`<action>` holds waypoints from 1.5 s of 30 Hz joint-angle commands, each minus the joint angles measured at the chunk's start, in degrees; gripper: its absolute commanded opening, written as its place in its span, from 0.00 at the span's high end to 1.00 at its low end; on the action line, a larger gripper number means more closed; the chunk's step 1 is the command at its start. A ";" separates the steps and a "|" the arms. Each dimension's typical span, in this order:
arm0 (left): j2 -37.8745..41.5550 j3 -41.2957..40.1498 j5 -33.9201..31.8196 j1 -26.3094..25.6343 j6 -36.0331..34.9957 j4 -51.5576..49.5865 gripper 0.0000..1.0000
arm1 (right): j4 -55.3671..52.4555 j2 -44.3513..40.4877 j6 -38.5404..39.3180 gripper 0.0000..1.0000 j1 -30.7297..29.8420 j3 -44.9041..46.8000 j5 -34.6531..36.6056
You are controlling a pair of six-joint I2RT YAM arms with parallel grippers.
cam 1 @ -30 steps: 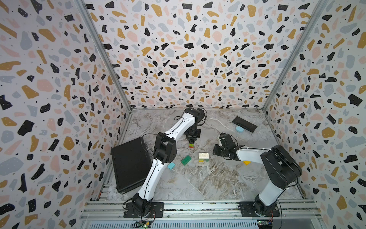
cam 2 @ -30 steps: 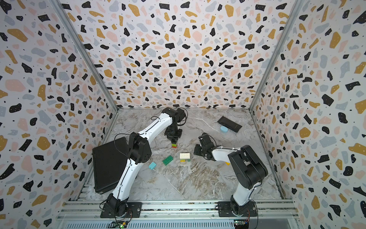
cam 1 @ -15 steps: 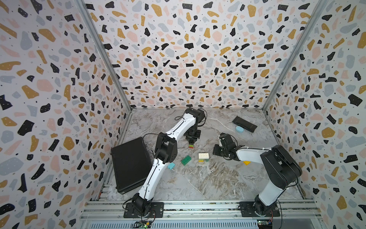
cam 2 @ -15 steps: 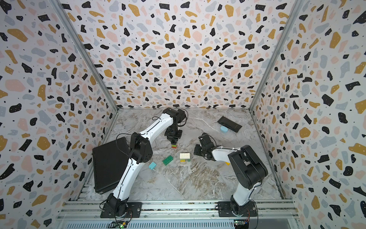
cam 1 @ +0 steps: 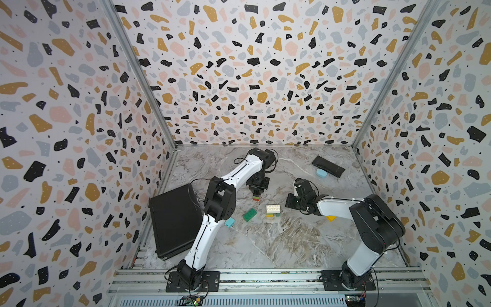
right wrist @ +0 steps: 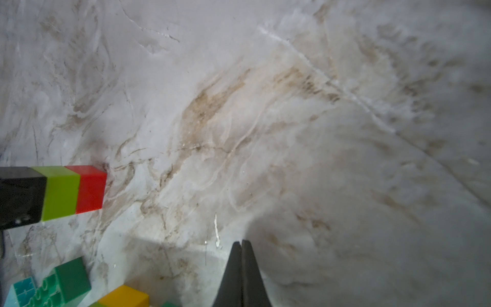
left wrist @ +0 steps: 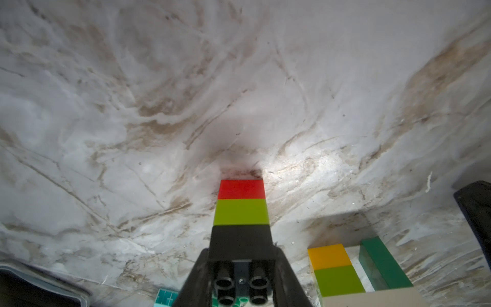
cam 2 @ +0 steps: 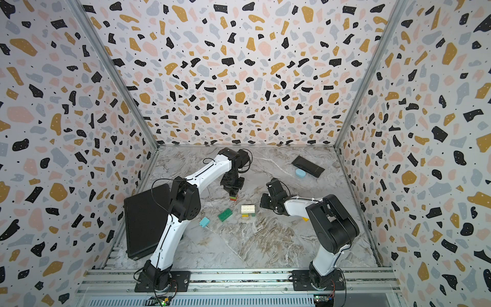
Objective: Assemble the letter h with lego
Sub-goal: Assemble the lego brick with the lego brick, then pick up the lego brick from the center of the board.
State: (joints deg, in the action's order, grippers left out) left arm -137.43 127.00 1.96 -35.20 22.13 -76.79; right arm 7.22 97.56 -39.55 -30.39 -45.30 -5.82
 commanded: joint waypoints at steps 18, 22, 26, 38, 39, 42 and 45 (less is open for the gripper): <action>-2.91 -19.81 2.21 0.18 10.20 11.99 1.00 | -2.11 -0.44 0.71 1.00 -0.28 -1.90 0.94; -3.27 -20.91 2.89 0.02 12.24 13.79 1.00 | -2.12 -0.57 0.79 1.00 -0.28 -1.94 1.22; -3.96 -22.67 6.73 -0.04 13.55 16.52 1.00 | -2.21 -0.56 0.79 1.00 -0.29 -1.94 1.26; -1.03 -17.83 4.33 0.44 13.55 12.66 0.69 | -2.39 -0.81 0.88 1.00 -0.28 -1.90 1.37; -0.84 -17.31 4.54 0.53 13.57 12.37 0.67 | -2.47 -0.88 0.90 1.00 -0.28 -1.90 1.39; -0.58 -15.85 5.40 0.66 13.30 12.02 0.58 | -2.43 -0.93 1.06 1.00 -0.33 -1.97 1.40; -0.15 -14.54 5.80 0.66 13.00 11.68 0.51 | -2.42 -0.79 1.01 1.00 -0.29 -1.95 1.19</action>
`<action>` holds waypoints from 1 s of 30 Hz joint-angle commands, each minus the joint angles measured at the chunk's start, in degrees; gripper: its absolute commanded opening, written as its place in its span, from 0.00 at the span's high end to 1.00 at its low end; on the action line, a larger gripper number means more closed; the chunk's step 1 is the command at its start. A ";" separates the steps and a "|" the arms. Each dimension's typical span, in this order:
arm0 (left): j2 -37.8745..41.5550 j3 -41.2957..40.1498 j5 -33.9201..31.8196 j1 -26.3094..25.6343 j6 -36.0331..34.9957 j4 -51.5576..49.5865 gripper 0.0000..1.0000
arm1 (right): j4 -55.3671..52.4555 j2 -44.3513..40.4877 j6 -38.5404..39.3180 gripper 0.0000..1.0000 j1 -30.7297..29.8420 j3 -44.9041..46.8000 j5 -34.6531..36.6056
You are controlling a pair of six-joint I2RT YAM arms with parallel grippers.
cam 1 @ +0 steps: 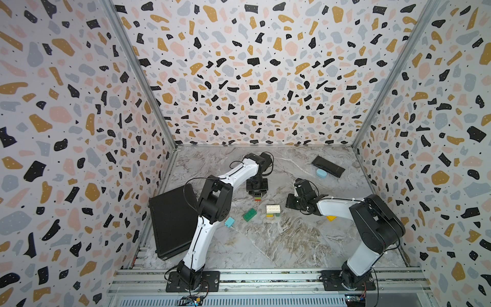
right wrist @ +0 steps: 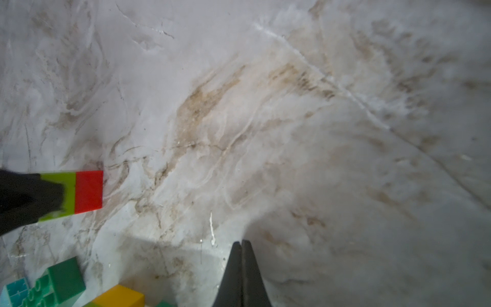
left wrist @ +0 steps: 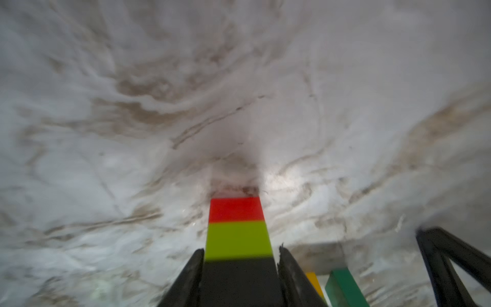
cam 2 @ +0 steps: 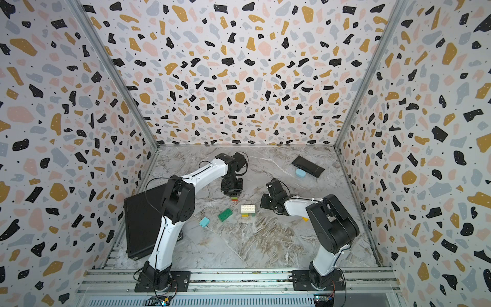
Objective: Assemble the letter h with lego
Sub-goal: Pick up the lego brick from the center of the board.
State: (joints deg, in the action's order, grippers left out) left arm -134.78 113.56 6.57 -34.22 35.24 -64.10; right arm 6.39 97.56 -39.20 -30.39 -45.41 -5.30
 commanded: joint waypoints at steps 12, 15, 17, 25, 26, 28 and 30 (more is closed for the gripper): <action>-2.20 2.70 -1.12 -0.24 -2.06 -4.05 0.58 | -1.72 -0.62 0.79 1.00 -0.28 -2.05 0.69; -1.68 3.20 -2.48 -0.23 -3.26 -5.23 0.53 | -1.79 -0.54 0.79 1.00 -0.28 -2.06 0.81; -1.09 3.07 -2.96 -0.20 -4.13 -5.40 0.45 | -1.90 -0.54 0.88 1.00 -0.30 -2.05 0.82; 0.75 4.35 -4.30 -0.24 -7.99 -6.97 0.37 | -2.08 -0.59 0.97 1.00 -0.28 -2.19 0.91; 0.53 4.71 -4.41 -0.23 -8.07 -7.33 0.41 | -2.12 -0.55 1.01 1.00 -0.30 -2.23 0.93; 0.29 5.13 -4.37 -0.24 -8.08 -7.47 0.49 | -2.15 -0.45 1.06 1.00 -0.28 -2.23 0.91; -0.15 5.64 -4.13 -0.24 -8.08 -7.27 0.57 | -2.21 -0.49 1.14 1.00 -0.28 -2.32 0.93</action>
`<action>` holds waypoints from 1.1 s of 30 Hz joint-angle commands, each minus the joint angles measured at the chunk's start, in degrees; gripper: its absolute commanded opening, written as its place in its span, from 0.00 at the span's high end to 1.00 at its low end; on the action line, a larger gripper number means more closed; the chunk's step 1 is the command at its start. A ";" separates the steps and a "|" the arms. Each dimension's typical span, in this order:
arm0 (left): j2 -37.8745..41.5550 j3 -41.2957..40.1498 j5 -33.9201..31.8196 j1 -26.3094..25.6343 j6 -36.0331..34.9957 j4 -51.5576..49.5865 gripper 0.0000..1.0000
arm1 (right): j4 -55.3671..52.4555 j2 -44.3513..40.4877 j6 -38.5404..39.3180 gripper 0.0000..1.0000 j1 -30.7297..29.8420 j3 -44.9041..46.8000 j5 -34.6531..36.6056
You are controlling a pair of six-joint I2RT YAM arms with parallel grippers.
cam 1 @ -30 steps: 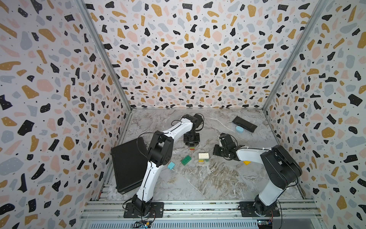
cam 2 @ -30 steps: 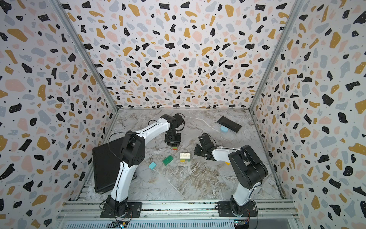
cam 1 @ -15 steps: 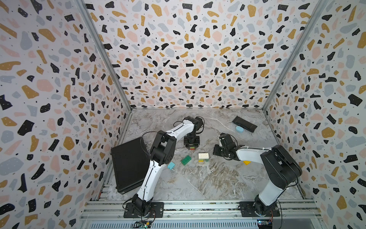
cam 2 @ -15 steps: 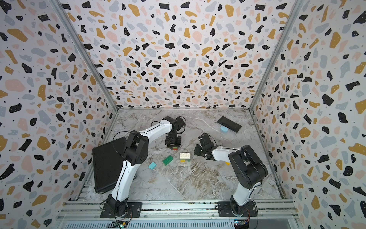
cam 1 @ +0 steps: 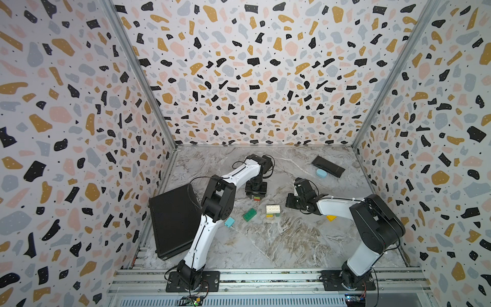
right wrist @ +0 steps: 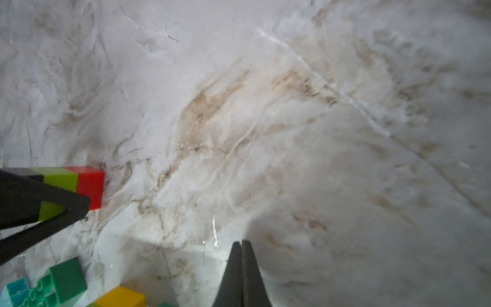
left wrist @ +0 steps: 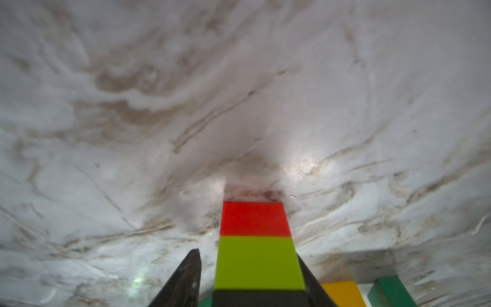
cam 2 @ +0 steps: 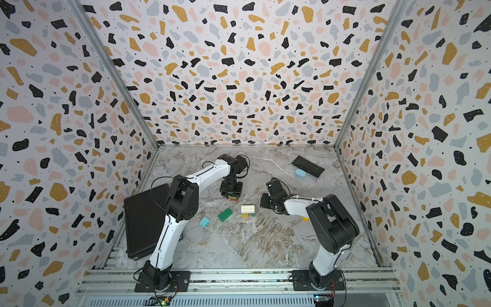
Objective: Assemble the letter h with lego
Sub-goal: Pick up the lego brick from the center of the board, then assemble the lego brick with the lego brick.
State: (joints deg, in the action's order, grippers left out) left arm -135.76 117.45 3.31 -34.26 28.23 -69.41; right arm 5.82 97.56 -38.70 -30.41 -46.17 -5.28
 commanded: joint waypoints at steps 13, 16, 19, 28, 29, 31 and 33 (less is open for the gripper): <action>8.49 2.41 -0.12 -1.07 7.43 -8.29 0.92 | -1.71 -1.01 0.29 1.00 -0.26 -1.23 2.10; 13.08 0.63 3.53 -3.04 10.87 -8.26 0.92 | -2.52 -1.23 -0.28 1.00 -0.27 -1.16 3.82; 15.49 -0.83 4.46 -5.52 14.84 -8.60 0.91 | -3.27 -1.73 -0.80 1.00 -0.27 -0.88 5.31; 17.19 -6.52 3.68 -11.23 20.35 -5.11 0.91 | -4.15 -3.80 -1.64 1.00 -0.08 0.37 9.34; 17.28 -6.90 3.79 -11.82 20.46 -4.48 0.91 | -4.16 -3.78 -1.64 1.00 -0.04 0.29 9.24; 17.44 -7.44 3.41 -12.75 21.28 -3.99 0.92 | -4.09 -3.60 -1.73 1.00 0.01 0.29 8.96; 17.21 -7.65 3.28 -13.25 21.42 -3.72 0.92 | -4.05 -3.53 -1.73 1.00 0.00 0.20 8.71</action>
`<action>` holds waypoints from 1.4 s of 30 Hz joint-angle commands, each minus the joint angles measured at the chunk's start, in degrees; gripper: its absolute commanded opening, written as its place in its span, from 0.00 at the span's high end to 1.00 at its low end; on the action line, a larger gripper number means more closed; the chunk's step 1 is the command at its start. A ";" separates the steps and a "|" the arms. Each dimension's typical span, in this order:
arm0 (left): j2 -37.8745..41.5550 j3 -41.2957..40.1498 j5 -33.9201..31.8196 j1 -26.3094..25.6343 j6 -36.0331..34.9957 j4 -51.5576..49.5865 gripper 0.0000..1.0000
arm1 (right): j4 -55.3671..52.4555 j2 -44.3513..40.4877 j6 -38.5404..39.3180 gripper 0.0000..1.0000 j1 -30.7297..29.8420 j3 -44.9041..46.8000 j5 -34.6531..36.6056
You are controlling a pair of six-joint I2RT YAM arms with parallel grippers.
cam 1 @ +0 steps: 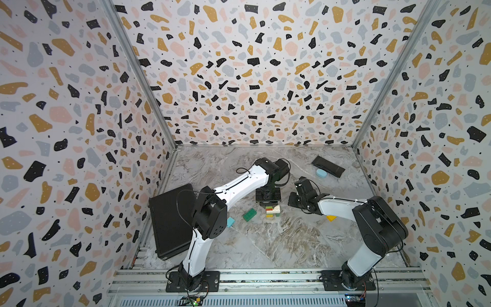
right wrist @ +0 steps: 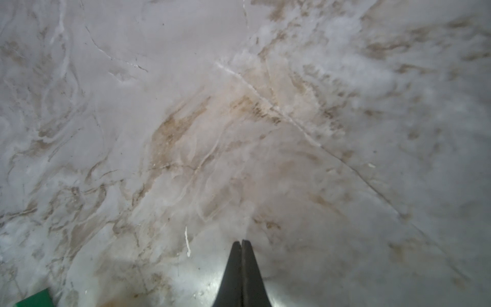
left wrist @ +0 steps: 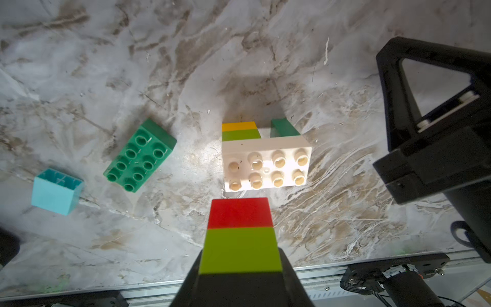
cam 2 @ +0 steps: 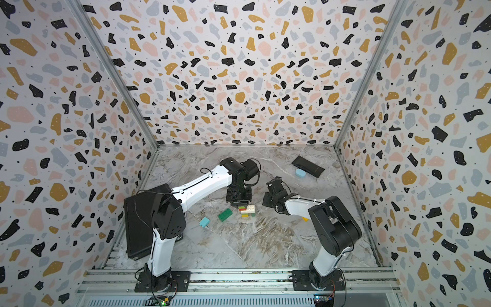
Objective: Assemble the letter h with lego
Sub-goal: Assemble the lego brick with the lego brick.
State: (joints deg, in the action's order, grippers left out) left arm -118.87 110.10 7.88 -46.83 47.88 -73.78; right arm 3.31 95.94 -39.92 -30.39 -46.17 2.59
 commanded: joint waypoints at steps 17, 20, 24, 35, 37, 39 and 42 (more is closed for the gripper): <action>-3.03 1.17 -3.33 -0.81 1.80 0.23 0.93 | -1.46 -1.66 -0.11 1.00 -0.02 -0.15 -0.40; -3.84 1.76 -2.94 -0.82 1.80 0.06 0.93 | -1.40 -1.55 -0.06 1.00 -0.02 -0.20 -0.47; -4.32 2.30 -3.16 -0.81 1.80 0.12 0.93 | -1.38 -1.55 -0.05 1.00 -0.02 -0.24 -0.48; -5.21 2.31 -1.69 -0.85 1.83 0.21 0.93 | -1.39 -1.37 -0.16 1.00 -0.02 -0.32 -0.83; -5.35 2.48 -1.18 -0.85 1.78 0.18 0.93 | -1.46 -1.37 -0.08 1.00 -0.06 -0.40 -0.83; -5.87 2.57 -0.43 -0.82 1.78 0.17 0.93 | -1.42 -1.38 -0.07 1.00 -0.02 -0.41 -0.83; -6.70 2.40 0.21 -0.83 1.78 0.38 0.93 | -1.47 -1.46 -0.07 1.00 -0.02 -0.39 -0.74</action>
State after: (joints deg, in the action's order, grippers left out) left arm -123.50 111.50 6.72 -47.48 49.15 -72.36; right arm 3.29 95.94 -39.92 -30.39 -46.17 1.87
